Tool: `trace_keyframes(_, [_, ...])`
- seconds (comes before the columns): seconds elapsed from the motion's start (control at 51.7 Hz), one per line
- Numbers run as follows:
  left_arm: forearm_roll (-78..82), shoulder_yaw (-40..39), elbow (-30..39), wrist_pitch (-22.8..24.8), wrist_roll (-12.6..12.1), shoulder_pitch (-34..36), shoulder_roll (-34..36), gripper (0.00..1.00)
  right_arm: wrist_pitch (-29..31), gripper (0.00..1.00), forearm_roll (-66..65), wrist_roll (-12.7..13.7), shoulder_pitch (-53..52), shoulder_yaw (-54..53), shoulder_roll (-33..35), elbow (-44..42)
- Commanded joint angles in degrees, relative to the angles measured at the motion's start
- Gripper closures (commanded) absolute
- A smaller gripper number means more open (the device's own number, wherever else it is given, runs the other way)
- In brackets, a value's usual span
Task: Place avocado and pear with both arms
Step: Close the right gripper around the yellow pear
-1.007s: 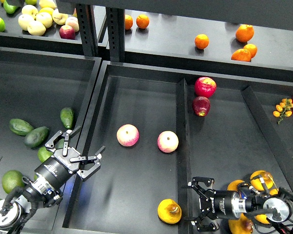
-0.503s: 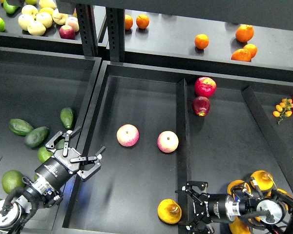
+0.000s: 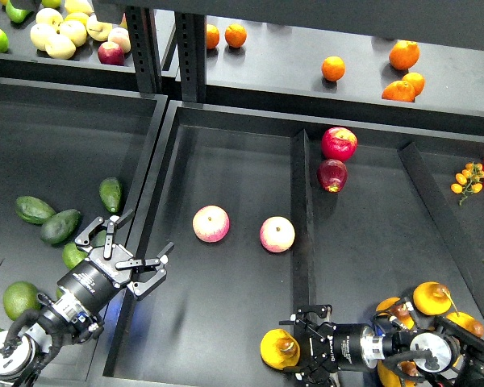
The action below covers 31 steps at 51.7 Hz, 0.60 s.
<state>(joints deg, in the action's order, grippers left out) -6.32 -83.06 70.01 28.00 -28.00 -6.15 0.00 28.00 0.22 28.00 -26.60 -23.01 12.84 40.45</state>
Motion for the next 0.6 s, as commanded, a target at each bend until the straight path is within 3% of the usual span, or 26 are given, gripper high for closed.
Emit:
trace_keyframes(0.0, [0.00,0.00,-0.05,0.00,0.00,0.00,0.00,0.01,0.00,0.22,0.05,0.00,0.06,-0.02,-0.27,-0.28])
trace_keyframes(0.348, [0.00,0.00,-0.23,0.00,0.00,0.00,0.00,0.01,0.00,0.37,0.14,0.00,0.23,-0.11,-0.71,-1.42])
trace_keyframes(0.581, [0.00,-0.08,-0.31,0.00,0.00,0.00,0.00,0.01,0.00,0.65,0.84,0.00,0.41,-0.28,-0.71,-1.42])
